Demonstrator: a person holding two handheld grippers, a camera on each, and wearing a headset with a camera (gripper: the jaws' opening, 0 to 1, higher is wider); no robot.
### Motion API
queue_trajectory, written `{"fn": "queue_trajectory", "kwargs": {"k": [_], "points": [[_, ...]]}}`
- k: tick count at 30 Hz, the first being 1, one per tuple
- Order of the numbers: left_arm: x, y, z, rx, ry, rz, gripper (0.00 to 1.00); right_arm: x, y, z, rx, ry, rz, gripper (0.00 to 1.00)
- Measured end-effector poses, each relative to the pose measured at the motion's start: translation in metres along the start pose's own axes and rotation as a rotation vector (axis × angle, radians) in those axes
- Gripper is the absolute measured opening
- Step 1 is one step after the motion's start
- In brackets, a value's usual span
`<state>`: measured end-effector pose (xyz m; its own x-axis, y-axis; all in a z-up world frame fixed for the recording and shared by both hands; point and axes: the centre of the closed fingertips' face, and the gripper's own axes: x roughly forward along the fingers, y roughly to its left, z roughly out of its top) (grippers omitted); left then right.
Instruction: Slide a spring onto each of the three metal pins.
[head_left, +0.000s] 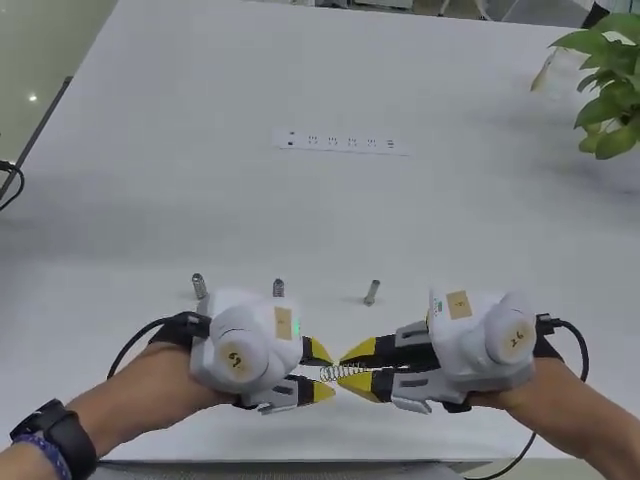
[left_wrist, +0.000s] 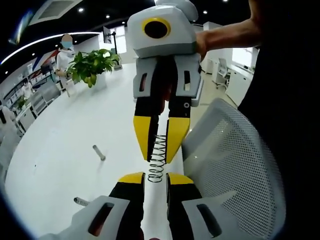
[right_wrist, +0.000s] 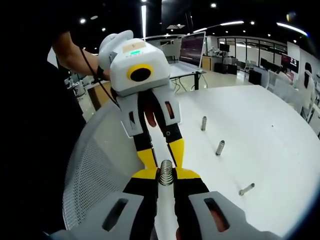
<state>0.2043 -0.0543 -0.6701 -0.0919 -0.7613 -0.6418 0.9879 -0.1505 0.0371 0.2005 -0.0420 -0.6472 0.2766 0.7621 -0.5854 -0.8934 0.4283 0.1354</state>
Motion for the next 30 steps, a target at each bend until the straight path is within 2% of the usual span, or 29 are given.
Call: {"fn": "queue_trajectory", "kwargs": {"k": [4, 9, 23, 30], "points": [[-0.001, 0.002, -0.002, -0.029, -0.007, 0.011, 0.13, -0.002, 0.000, 0.001, 0.016, -0.016, -0.001, 0.09], [-0.006, 0.007, 0.002, -0.075, -0.041, 0.029, 0.16, -0.007, -0.006, -0.001, 0.031, -0.025, -0.027, 0.09], [-0.027, 0.028, 0.001, -0.202, -0.122, 0.112, 0.20, -0.016, -0.022, -0.013, 0.054, 0.002, -0.079, 0.09], [-0.042, 0.045, 0.001, -0.268, -0.167, 0.185, 0.24, -0.020, -0.032, -0.016, 0.059, 0.007, -0.100, 0.09]]}}
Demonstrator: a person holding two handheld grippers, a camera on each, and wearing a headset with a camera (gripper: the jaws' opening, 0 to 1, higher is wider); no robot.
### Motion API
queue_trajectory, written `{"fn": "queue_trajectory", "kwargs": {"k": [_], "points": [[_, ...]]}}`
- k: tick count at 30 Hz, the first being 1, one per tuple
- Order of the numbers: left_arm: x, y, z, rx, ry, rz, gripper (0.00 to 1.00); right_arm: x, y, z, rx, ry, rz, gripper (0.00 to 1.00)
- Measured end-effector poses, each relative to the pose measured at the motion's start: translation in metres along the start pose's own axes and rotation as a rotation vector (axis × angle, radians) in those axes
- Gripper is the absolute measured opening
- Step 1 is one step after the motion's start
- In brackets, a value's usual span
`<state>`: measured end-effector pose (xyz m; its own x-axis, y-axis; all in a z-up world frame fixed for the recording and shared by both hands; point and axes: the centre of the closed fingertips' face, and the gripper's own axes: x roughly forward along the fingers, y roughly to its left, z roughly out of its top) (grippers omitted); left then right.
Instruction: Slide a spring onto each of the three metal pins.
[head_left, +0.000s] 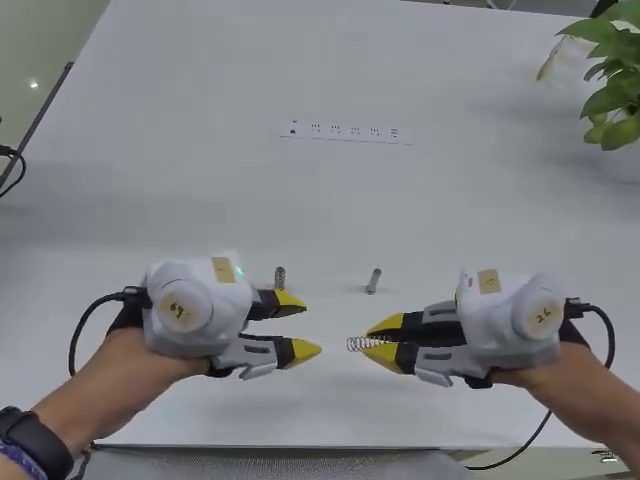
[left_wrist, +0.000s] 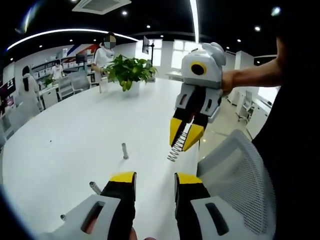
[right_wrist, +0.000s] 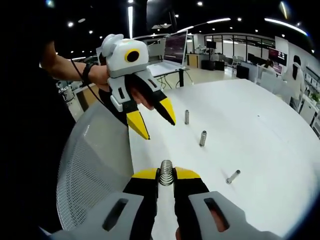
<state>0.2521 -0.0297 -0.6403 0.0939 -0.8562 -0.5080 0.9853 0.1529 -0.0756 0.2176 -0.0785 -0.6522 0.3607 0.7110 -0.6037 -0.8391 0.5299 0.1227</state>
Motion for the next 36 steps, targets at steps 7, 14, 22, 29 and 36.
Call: {"fn": "queue_trajectory", "kwargs": {"k": [7, 14, 22, 29, 36], "points": [[-0.011, 0.011, -0.003, -0.026, -0.011, 0.048, 0.26, -0.004, -0.009, -0.005, 0.007, 0.011, -0.023, 0.09], [-0.023, 0.020, -0.008, -0.053, -0.012, 0.095, 0.31, -0.010, -0.020, -0.014, 0.013, 0.034, -0.050, 0.09], [-0.040, 0.030, -0.016, -0.083, -0.011, 0.158, 0.34, -0.014, -0.033, -0.023, 0.014, 0.066, -0.078, 0.09], [-0.057, 0.040, -0.021, -0.107, -0.014, 0.206, 0.37, -0.018, -0.046, -0.024, 0.015, 0.080, -0.097, 0.09], [-0.066, 0.043, -0.025, -0.114, -0.008, 0.232, 0.40, -0.020, -0.059, -0.028, 0.005, 0.116, -0.104, 0.09]]}}
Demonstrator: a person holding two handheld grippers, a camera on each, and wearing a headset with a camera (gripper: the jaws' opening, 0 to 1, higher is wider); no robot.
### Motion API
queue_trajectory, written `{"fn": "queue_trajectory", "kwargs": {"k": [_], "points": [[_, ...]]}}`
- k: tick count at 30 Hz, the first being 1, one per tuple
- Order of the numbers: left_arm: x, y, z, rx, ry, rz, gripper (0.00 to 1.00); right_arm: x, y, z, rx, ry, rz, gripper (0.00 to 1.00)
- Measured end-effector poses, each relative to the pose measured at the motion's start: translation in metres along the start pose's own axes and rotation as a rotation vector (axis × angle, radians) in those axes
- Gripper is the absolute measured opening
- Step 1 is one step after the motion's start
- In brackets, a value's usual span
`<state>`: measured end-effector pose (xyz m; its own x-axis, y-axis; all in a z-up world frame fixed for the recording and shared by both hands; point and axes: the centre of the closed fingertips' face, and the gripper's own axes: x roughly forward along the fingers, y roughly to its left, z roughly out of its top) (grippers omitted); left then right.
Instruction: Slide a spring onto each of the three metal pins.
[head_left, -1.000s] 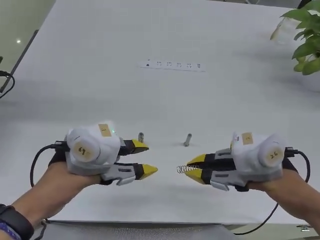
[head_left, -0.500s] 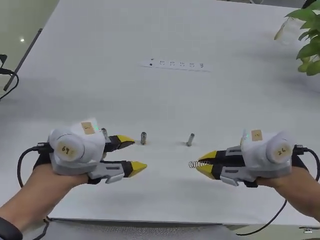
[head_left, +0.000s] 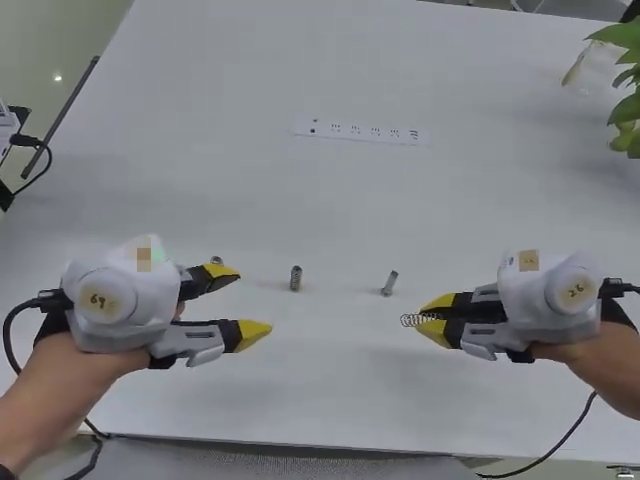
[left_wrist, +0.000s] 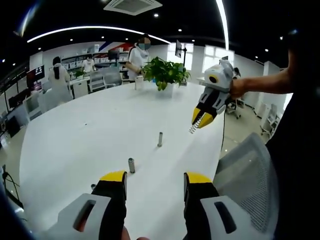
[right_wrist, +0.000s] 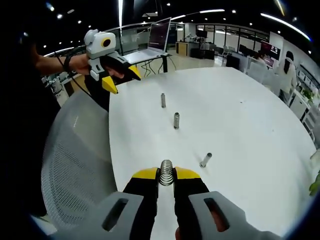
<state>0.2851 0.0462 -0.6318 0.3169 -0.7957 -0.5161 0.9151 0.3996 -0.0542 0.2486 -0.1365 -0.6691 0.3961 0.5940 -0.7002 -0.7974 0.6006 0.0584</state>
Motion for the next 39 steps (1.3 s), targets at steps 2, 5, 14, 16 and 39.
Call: {"fn": "queue_trajectory", "kwargs": {"k": [2, 5, 14, 16, 39], "points": [[-0.002, 0.002, -0.001, -0.003, -0.001, 0.007, 0.40, -0.001, -0.004, 0.000, -0.002, 0.005, -0.004, 0.09], [-0.006, 0.004, -0.002, -0.009, 0.000, 0.018, 0.42, -0.001, -0.010, 0.000, -0.004, 0.016, -0.010, 0.09], [-0.017, 0.014, -0.011, -0.026, 0.003, 0.049, 0.44, 0.002, -0.025, -0.001, -0.023, 0.061, -0.017, 0.09], [-0.020, 0.016, -0.012, -0.030, 0.003, 0.057, 0.45, 0.003, -0.028, -0.002, -0.025, 0.069, -0.020, 0.09], [-0.053, 0.036, -0.027, -0.099, -0.007, 0.145, 0.51, 0.030, -0.068, -0.013, -0.055, 0.204, -0.042, 0.09]]}}
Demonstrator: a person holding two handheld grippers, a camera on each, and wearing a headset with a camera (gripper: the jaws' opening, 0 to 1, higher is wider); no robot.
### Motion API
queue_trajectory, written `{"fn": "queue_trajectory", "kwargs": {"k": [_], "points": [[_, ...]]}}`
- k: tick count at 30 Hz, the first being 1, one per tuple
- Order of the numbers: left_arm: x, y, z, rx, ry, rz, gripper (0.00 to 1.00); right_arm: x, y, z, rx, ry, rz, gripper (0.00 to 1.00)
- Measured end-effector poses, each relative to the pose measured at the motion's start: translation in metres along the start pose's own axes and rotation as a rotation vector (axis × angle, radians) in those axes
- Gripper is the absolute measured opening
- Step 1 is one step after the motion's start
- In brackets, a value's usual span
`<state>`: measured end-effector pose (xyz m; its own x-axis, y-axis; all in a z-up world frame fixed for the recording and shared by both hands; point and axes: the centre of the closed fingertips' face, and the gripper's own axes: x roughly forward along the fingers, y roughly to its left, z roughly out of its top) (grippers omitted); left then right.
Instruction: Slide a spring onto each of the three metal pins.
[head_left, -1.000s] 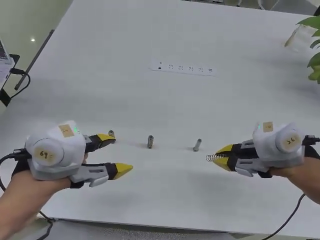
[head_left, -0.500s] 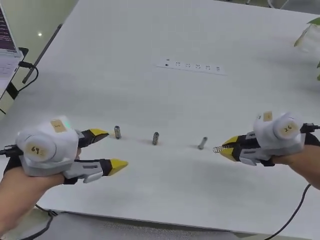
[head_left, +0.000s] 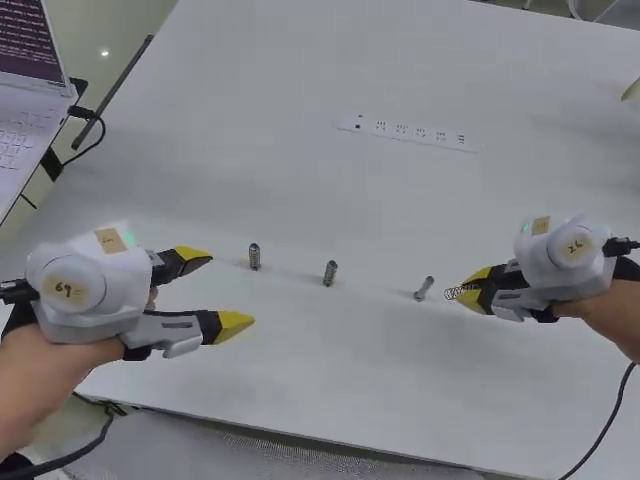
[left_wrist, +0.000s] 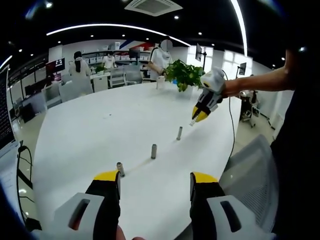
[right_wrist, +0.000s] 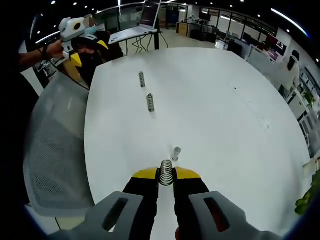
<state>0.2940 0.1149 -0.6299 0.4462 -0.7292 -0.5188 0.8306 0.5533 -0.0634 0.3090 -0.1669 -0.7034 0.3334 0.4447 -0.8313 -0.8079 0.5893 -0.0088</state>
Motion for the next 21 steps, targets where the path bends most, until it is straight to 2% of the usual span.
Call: {"fn": "queue_trajectory", "kwargs": {"k": [5, 9, 12, 21], "points": [[-0.006, 0.005, -0.003, -0.016, -0.005, 0.019, 0.51, 0.005, -0.007, 0.003, -0.004, 0.010, 0.001, 0.09], [-0.009, 0.009, -0.009, -0.027, 0.007, 0.028, 0.53, 0.011, -0.012, 0.004, -0.013, 0.023, 0.005, 0.09], [-0.012, 0.011, -0.009, -0.036, 0.003, 0.037, 0.53, 0.014, -0.015, 0.004, -0.022, 0.037, 0.007, 0.09], [-0.017, 0.018, -0.011, -0.055, 0.004, 0.055, 0.54, 0.017, -0.013, 0.011, -0.045, 0.057, 0.026, 0.09]]}}
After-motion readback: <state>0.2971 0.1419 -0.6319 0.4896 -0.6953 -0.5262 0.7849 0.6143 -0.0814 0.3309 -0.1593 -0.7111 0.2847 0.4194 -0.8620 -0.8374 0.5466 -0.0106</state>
